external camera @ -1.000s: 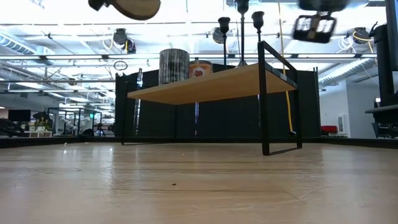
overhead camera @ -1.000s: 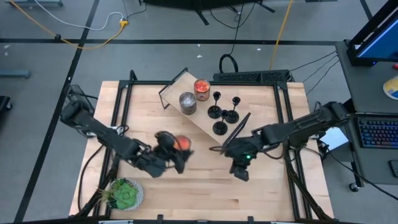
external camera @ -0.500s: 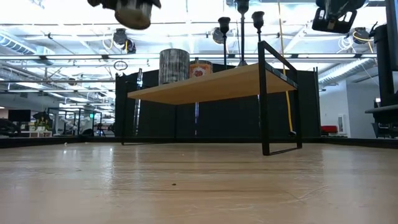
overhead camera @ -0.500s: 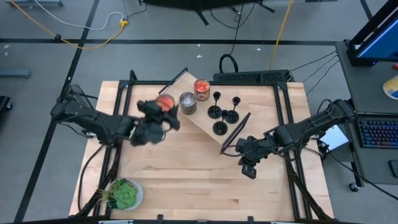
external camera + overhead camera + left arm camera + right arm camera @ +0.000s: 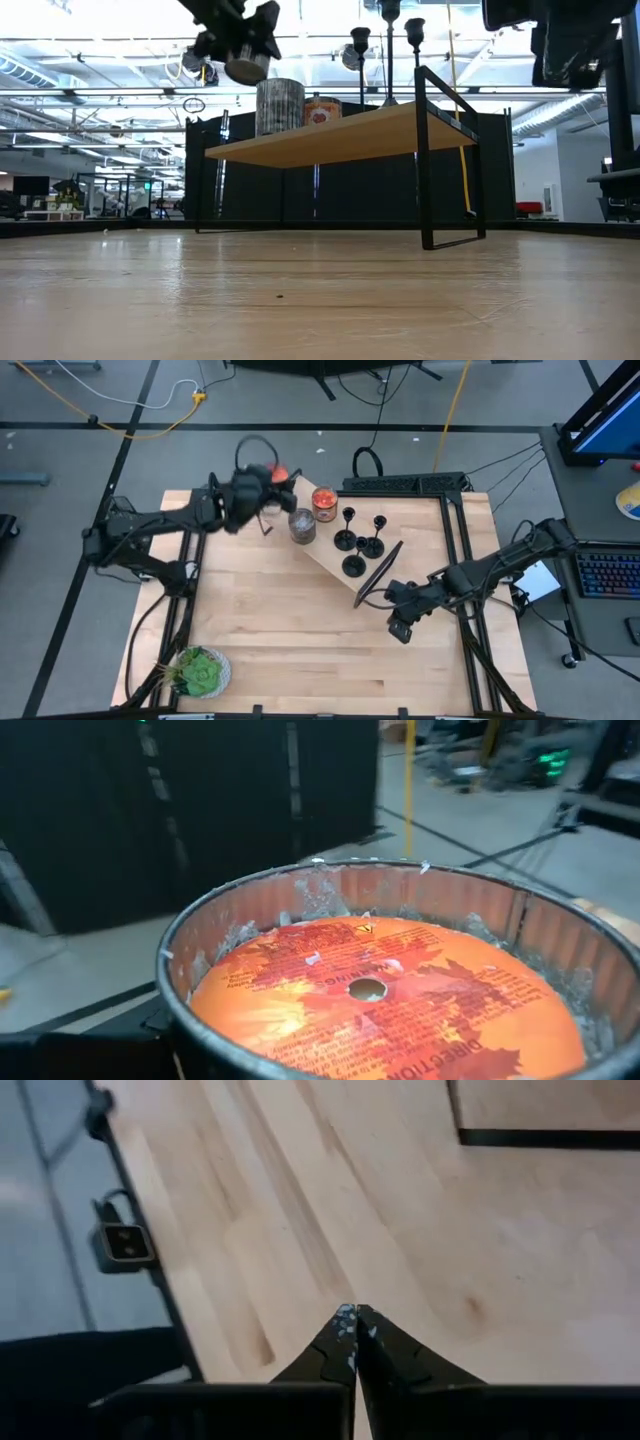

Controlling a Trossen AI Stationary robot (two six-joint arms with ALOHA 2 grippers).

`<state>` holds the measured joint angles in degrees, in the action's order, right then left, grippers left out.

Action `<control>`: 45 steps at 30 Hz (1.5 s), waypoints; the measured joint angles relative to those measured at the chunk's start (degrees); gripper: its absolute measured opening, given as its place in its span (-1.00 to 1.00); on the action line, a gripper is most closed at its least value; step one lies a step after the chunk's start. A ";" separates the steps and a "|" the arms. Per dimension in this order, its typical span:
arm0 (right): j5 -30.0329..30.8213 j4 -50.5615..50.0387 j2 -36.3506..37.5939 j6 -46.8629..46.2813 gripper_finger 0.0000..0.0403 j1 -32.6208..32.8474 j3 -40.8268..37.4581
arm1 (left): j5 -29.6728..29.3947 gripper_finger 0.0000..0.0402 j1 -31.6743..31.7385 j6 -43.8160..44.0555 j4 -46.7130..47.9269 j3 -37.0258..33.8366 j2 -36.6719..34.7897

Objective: Pick & Place candle stick holders
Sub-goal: Put the orange scented candle on the shelf

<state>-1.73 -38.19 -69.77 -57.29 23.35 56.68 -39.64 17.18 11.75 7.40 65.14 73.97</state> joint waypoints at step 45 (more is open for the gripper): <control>1.70 10.53 7.58 -23.07 -1.00 -0.89 -10.68 | 49.64 0.71 21.39 -5.45 -32.10 -15.32 10.10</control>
<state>-0.03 -27.66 -62.19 -80.35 22.46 46.00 10.00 38.57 6.31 -24.69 49.82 84.07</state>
